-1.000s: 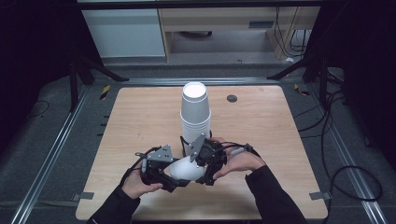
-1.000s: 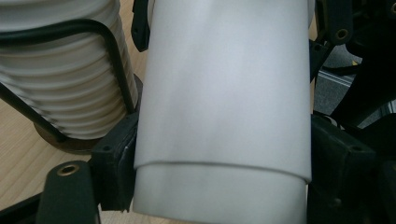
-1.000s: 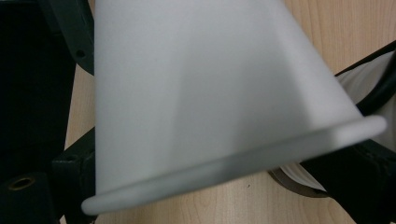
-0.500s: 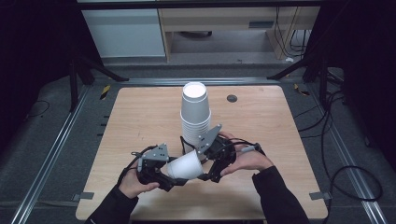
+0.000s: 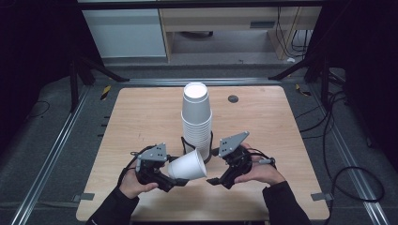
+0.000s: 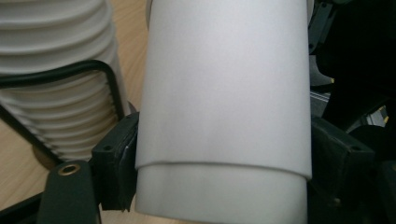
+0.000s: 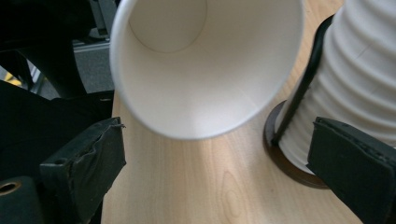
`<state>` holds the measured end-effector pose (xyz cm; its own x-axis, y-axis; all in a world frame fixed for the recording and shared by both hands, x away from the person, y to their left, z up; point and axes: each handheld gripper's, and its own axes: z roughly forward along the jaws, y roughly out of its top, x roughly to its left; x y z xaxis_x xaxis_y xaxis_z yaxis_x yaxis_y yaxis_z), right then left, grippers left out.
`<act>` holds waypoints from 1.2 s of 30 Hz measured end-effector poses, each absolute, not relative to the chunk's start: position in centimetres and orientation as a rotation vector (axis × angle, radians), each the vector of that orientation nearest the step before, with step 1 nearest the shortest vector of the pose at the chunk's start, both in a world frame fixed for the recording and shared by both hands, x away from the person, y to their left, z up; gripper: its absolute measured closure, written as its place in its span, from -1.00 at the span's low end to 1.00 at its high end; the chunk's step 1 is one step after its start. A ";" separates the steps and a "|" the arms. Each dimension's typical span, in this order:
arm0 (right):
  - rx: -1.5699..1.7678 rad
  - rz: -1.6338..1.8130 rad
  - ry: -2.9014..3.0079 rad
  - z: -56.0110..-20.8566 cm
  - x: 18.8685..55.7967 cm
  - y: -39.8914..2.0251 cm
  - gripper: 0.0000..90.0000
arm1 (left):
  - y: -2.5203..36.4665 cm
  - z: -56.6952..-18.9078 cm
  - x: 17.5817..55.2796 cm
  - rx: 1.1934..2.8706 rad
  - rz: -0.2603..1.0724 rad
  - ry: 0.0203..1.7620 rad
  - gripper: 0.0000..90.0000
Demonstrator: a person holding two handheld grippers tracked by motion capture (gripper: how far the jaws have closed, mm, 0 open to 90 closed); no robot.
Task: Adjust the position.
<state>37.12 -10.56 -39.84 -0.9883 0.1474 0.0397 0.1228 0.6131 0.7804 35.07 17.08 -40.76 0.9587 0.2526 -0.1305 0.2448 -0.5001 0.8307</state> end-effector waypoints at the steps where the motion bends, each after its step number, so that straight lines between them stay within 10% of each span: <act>1: 0.228 1.372 2.802 -40.2 37.0 -10.6 -0.90 | 16.8 -40.8 35.0 2.114 0.003 0.341 -0.53; 36: 0.186 1.468 2.869 -42.6 36.9 -9.1 -0.78 | 14.8 -42.1 34.7 2.173 -0.050 0.296 -0.53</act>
